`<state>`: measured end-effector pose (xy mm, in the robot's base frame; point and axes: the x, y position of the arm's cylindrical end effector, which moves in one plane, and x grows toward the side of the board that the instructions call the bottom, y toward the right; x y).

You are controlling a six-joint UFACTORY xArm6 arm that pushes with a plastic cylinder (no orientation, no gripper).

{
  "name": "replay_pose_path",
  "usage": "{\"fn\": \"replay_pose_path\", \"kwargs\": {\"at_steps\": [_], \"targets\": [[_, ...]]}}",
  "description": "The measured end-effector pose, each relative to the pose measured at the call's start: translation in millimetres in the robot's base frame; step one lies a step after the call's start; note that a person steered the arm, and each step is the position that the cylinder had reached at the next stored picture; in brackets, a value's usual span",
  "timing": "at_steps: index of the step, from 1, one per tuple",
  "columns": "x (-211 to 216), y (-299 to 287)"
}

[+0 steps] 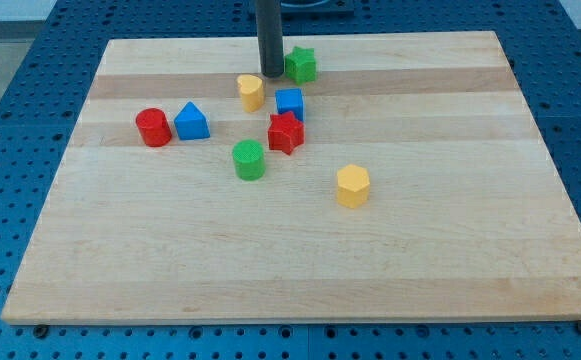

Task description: Put the yellow heart in between the blue blocks

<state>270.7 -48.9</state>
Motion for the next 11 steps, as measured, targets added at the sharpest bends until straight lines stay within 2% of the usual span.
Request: {"fn": "replay_pose_path", "kwargs": {"at_steps": [2, 3, 5, 7, 8, 11], "targets": [[15.6, -65.4], [28.9, -46.0], [9.7, -16.7], [36.0, 10.3], [57.2, 3.3], [48.0, -54.3]]}}
